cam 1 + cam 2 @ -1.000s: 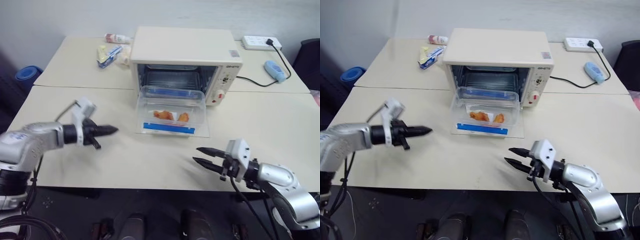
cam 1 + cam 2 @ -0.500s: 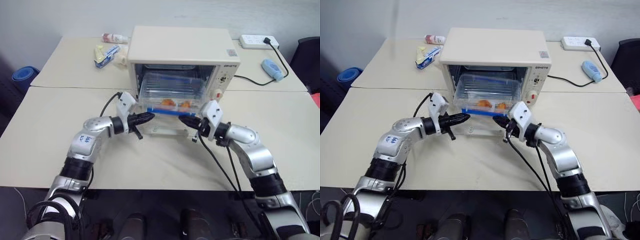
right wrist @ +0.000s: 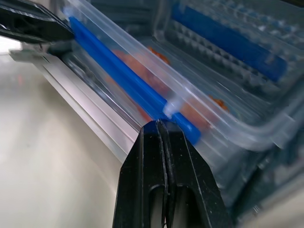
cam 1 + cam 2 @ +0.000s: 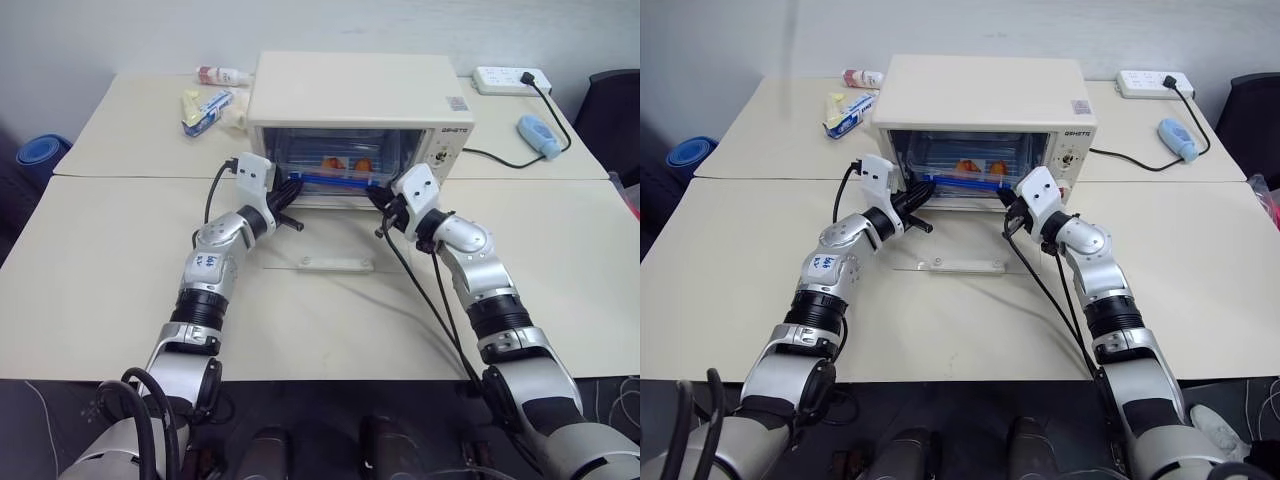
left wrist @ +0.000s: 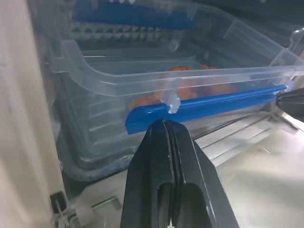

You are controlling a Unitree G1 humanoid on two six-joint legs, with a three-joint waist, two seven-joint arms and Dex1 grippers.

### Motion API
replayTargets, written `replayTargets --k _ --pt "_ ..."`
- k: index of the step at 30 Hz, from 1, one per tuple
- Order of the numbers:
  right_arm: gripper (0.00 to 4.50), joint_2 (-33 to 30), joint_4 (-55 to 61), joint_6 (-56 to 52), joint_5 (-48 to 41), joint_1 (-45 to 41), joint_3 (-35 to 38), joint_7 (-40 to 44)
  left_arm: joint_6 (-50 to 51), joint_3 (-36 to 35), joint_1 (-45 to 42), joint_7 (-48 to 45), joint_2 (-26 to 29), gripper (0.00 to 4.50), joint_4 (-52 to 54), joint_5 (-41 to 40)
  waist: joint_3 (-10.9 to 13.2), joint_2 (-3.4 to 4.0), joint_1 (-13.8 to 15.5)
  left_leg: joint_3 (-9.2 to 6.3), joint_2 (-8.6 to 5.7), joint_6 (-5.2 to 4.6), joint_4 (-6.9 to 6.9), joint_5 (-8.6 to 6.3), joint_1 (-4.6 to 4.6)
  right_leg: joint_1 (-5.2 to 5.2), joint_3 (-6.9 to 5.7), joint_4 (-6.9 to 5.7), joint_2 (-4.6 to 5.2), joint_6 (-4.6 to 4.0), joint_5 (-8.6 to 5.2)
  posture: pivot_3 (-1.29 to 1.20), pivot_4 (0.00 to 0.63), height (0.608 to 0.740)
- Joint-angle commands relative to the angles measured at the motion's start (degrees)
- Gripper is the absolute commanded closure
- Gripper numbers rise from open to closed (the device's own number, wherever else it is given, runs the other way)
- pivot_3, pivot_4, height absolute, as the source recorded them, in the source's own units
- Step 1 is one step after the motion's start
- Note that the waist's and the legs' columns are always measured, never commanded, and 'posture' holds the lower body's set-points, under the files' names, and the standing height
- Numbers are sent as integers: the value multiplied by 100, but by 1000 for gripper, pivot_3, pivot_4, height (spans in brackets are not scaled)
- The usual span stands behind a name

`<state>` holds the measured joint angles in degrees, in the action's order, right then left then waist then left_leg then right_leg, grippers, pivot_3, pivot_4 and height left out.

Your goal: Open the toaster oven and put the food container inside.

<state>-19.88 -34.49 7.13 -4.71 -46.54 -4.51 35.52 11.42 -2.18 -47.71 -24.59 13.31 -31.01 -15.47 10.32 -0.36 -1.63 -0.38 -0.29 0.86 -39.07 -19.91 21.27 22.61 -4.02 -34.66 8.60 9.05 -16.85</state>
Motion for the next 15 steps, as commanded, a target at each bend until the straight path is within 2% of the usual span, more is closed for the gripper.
replayTargets --k 1,4,5,8,9,13,15 --pt "4466 -308 1258 -572 -497 580 97 721 371 51 597 -672 428 4500 1131 -156 -1 1 -21 0 1 0 5 0 0 3 -2 1 0 0 0 0 150 740" --pt "4466 -727 2551 -1260 -1045 1372 309 1172 899 -131 1251 -1381 1075 4500 2126 -554 0 2 -61 1 9 4 11 -2 0 15 -25 -5 0 0 0 0 150 740" --pt "4466 -870 2841 -1387 -1148 1590 395 1236 706 -224 1430 -1599 1250 4500 2356 -615 1 3 -58 2 11 6 12 -4 0 16 -30 -8 0 -1 0 0 150 740" --pt "4500 -1241 3208 -1581 -1287 2065 685 1321 165 -687 1860 -2340 1549 3648 2918 -1132 2 4 6 8 12 6 -5 -4 3 13 -31 -7 3 -2 0 0 150 740" --pt "4500 -1388 3146 -1530 -1273 2194 796 1374 -100 -711 2102 -2890 1808 3372 3081 -1189 2 4 16 8 13 6 -10 -4 1 7 -31 -7 3 -7 3 0 150 740" --pt "4500 -1835 2116 -733 -1025 2253 841 1908 -187 -770 2948 -4714 2993 2131 3224 -1486 1 12 19 15 15 6 0 -5 -14 -4 -30 4 2 -12 5 0 150 740" --pt "4500 -1854 1522 -341 -928 2110 712 2221 -232 -765 3028 -5261 3336 1528 2996 -1554 2 12 30 19 14 3 0 -6 -13 -3 -29 6 2 -12 5 0 150 740"
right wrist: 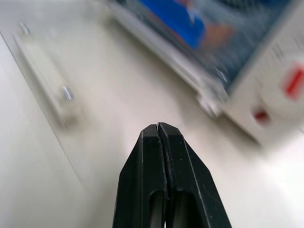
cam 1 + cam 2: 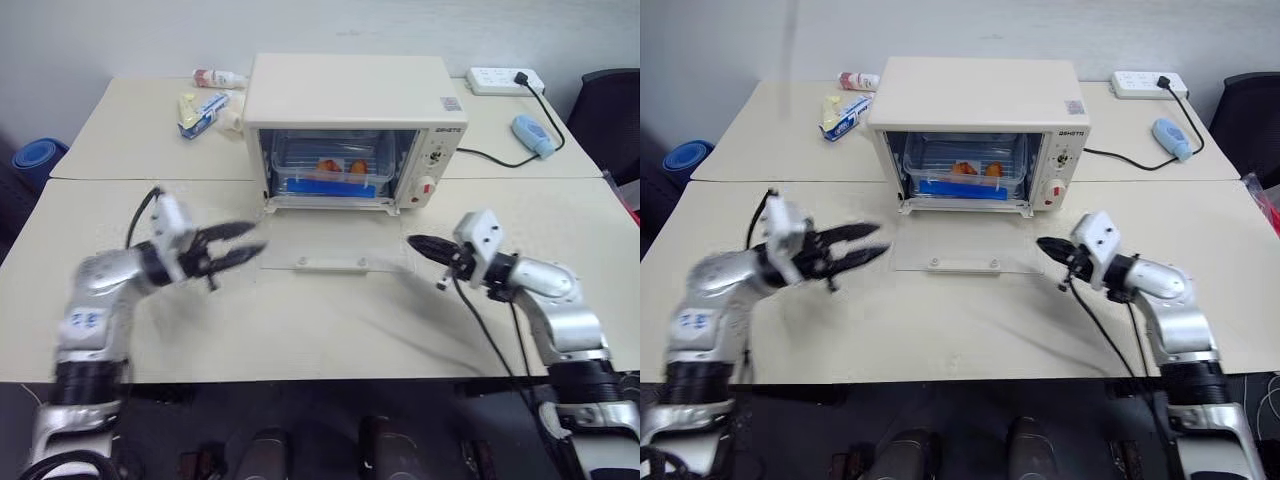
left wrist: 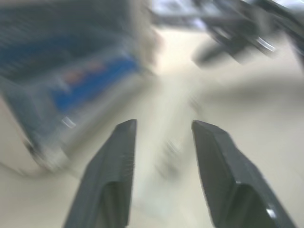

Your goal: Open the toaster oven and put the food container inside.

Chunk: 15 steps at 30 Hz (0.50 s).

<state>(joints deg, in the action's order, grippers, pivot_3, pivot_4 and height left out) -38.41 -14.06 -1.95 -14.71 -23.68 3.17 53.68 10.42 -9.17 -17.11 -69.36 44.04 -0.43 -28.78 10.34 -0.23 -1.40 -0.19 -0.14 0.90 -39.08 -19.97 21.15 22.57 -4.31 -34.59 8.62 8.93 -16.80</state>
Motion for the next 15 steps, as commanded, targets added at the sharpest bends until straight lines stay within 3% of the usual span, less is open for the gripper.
replayTargets --k 1,5,9,15 --pt "4500 17 -847 740 136 -265 -137 568 -209 -51 -68 -1010 379 1194 -235 -197 1 -1 11 -1 0 -1 -2 0 0 0 0 -2 0 0 0 0 150 740" --pt "4500 225 -1781 1309 253 -612 -321 1024 -236 -44 -418 -1220 439 52 -661 -119 3 2 -8 0 1 -3 -2 0 1 0 0 -3 -1 -1 0 0 150 740" --pt "4500 527 -1988 1622 208 -809 -345 1229 -219 -86 -587 -1086 331 52 -759 -105 3 3 -36 -1 2 -3 -1 0 2 2 -2 -2 -1 0 0 0 150 740" --pt "4500 891 -784 1095 -510 -590 32 945 832 -710 -377 -243 178 52 -573 -705 5 6 -35 -7 6 -2 -2 0 4 3 -7 -7 -1 0 0 0 150 740"
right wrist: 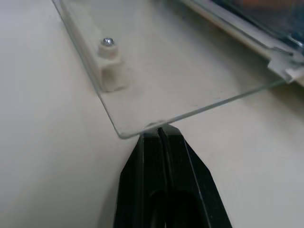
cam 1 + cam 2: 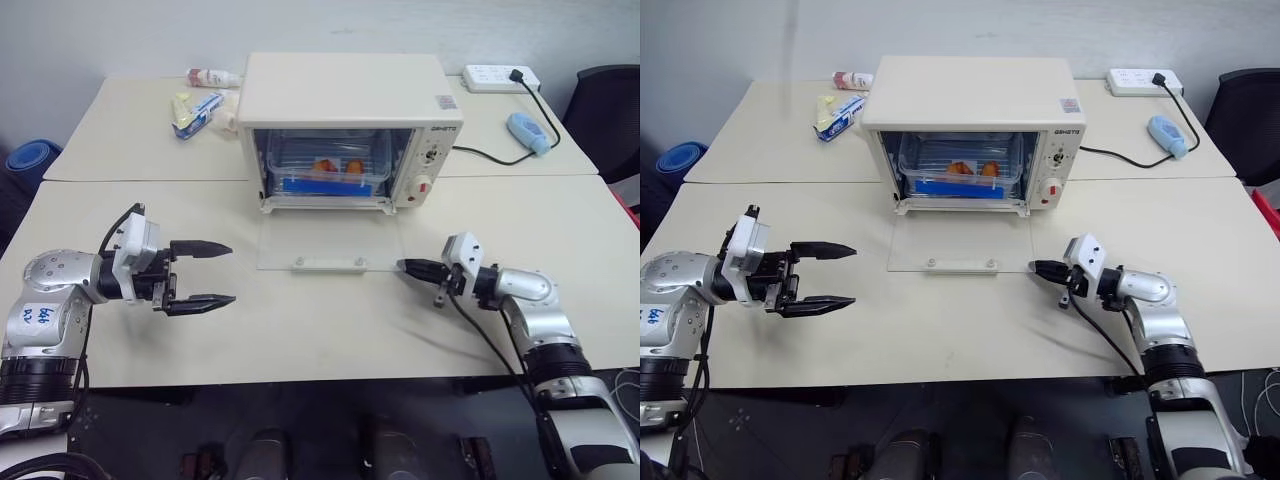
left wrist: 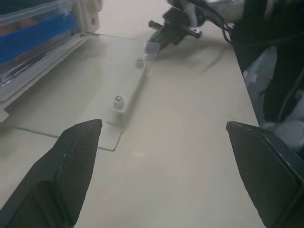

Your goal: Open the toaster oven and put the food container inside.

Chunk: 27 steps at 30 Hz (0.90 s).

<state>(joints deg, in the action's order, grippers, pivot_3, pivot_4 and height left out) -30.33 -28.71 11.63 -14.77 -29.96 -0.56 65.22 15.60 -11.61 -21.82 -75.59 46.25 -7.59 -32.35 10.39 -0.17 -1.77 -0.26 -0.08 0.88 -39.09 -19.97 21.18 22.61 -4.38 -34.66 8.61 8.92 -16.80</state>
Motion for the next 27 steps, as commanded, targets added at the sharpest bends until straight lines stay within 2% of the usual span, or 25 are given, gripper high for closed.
replayTargets --k 1,5,8,12,15,18,22,27 --pt "4500 149 906 -404 -707 64 529 -318 450 -584 148 506 -72 52 171 -441 0 0 5 -1 0 0 -1 0 0 0 0 -1 0 0 0 0 150 740" --pt "4500 506 1680 -1078 -1447 -168 1044 -1075 607 -908 299 1011 -249 52 324 -579 1 2 11 -5 1 2 -2 -1 0 0 0 -4 0 0 0 0 150 740" --pt "4500 730 1663 -1358 -1769 -701 1334 -1530 454 -988 221 1411 -423 52 267 -425 1 3 11 -6 0 3 -7 0 0 0 0 -7 1 0 0 0 150 740" --pt "4500 680 1330 -1616 -1873 -1232 1524 -1709 73 -951 15 1818 -565 52 25 -108 1 3 32 -12 -2 3 -6 -1 0 -1 -3 -9 1 0 0 0 150 740" --pt "4500 433 1372 -1906 -1939 -1252 1513 -1450 -202 -958 -32 1936 -631 52 -58 5 1 3 31 -12 -5 3 -2 -1 2 -1 -4 -8 2 -1 0 0 150 740" --pt "3889 9 1758 -1850 -1783 -828 1274 -760 -368 -871 179 1859 -564 0 35 157 2 3 15 -5 -5 3 3 -1 2 2 -4 -5 1 -1 0 0 150 740" --pt "2514 -525 2130 -1321 -1429 -110 1029 65 -665 -791 552 1656 -422 0 172 390 2 3 16 3 -4 2 6 -1 1 4 -3 -4 1 0 0 0 150 740" --pt "785 -963 2402 -563 -1162 989 754 1130 -1505 -686 1064 1206 -213 0 4 834 2 3 29 11 -2 1 3 -2 -2 4 1 -1 1 0 0 0 150 740"
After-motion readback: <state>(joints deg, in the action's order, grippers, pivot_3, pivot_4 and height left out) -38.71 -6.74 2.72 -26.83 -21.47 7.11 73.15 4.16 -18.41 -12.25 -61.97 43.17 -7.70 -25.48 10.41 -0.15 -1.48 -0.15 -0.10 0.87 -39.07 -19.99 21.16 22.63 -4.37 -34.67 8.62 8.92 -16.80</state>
